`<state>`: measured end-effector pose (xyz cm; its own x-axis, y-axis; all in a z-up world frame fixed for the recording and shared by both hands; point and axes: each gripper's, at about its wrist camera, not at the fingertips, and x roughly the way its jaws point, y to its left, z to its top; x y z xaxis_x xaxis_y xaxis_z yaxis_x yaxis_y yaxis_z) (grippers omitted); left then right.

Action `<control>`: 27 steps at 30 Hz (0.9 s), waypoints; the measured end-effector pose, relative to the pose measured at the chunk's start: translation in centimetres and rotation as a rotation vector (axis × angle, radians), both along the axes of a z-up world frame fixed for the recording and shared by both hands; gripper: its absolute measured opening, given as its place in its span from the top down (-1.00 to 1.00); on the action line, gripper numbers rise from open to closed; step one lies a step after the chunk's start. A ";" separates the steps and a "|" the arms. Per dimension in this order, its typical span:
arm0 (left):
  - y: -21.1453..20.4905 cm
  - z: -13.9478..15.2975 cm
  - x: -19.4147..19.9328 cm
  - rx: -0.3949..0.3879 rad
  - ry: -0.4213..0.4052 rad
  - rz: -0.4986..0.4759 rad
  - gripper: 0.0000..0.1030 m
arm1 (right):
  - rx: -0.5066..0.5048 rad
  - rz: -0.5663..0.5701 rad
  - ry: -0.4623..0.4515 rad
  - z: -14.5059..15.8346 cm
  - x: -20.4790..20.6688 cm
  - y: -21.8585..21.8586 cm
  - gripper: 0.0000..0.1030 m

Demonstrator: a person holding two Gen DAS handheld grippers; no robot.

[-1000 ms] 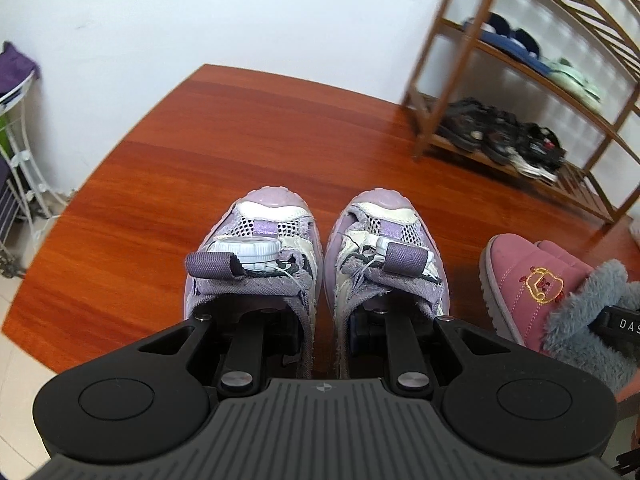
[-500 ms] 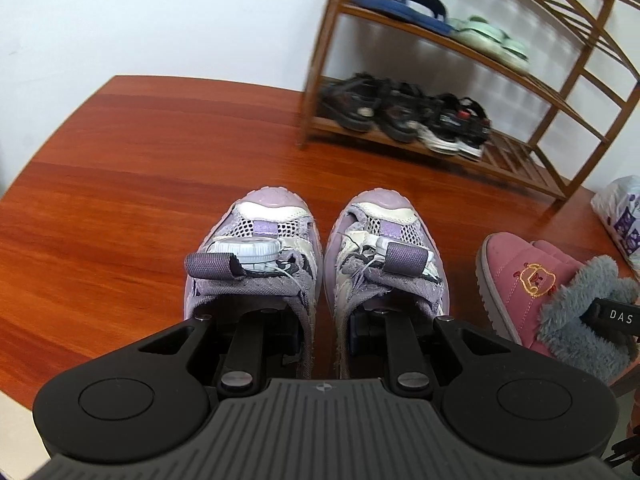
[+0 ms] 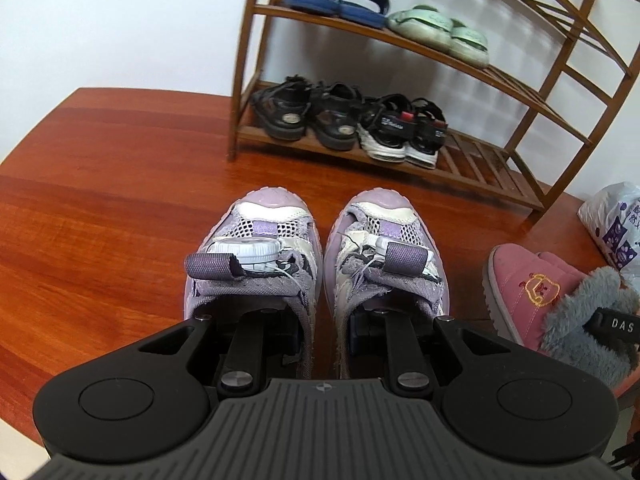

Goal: Organize scattered shoes
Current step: 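Carry the pink slippers with the right tool while the left tool carries the lavender sneakers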

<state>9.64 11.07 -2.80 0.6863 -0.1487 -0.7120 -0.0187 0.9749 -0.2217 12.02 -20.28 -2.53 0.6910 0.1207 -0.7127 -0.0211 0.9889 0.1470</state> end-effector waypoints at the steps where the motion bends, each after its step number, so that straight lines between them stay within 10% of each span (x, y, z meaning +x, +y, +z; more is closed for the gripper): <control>1: -0.3 0.0 0.3 0.000 0.001 -0.006 0.56 | 0.001 -0.008 0.002 0.0 0.4 -0.5 0.21; 27: -4.4 1.7 5.0 -0.003 -0.051 -0.075 0.56 | -0.027 -0.109 -0.051 -1.4 20.4 -6.3 0.21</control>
<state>14.66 6.67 -1.11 0.7083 -0.2026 -0.6762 0.0652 0.9726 -0.2231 32.44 -26.60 -3.97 0.7346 0.0246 -0.6780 0.0795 0.9893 0.1220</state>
